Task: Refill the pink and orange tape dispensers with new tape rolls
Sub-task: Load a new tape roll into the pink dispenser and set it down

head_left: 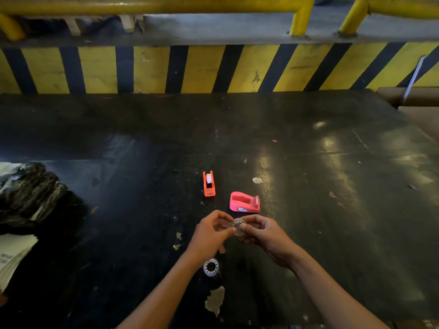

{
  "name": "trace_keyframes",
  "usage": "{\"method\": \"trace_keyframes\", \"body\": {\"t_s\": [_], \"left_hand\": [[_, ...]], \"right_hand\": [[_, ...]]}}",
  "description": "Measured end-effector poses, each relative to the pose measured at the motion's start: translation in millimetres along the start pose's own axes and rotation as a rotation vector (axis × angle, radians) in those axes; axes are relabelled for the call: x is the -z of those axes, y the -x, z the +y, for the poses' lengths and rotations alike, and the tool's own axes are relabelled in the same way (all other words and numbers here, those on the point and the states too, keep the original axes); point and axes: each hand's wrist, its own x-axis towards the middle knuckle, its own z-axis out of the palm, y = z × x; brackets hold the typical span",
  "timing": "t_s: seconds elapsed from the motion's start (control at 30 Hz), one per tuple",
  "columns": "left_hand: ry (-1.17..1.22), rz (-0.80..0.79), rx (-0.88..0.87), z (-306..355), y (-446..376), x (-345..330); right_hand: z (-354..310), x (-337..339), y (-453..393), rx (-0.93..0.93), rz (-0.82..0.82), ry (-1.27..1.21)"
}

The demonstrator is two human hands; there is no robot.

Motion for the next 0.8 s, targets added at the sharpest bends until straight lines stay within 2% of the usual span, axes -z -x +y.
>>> {"method": "trace_keyframes", "body": {"t_s": [0.23, 0.47, 0.6, 0.8], "left_hand": [[-0.012, 0.01, -0.011, -1, -32, -7], [-0.043, 0.027, -0.032, 1, -81, -8], [-0.225, 0.041, -0.058, 1, -111, -6], [-0.51, -0.036, -0.073, -7, -142, -10]], "right_hand": [[-7, 24, -22, 0.025, 0.002, 0.096], [-16, 47, -72, 0.228, 0.127, 0.533], [-25, 62, -102, 0.344, 0.266, 0.86], [-15, 78, -132, 0.415, 0.149, 1.124]]}}
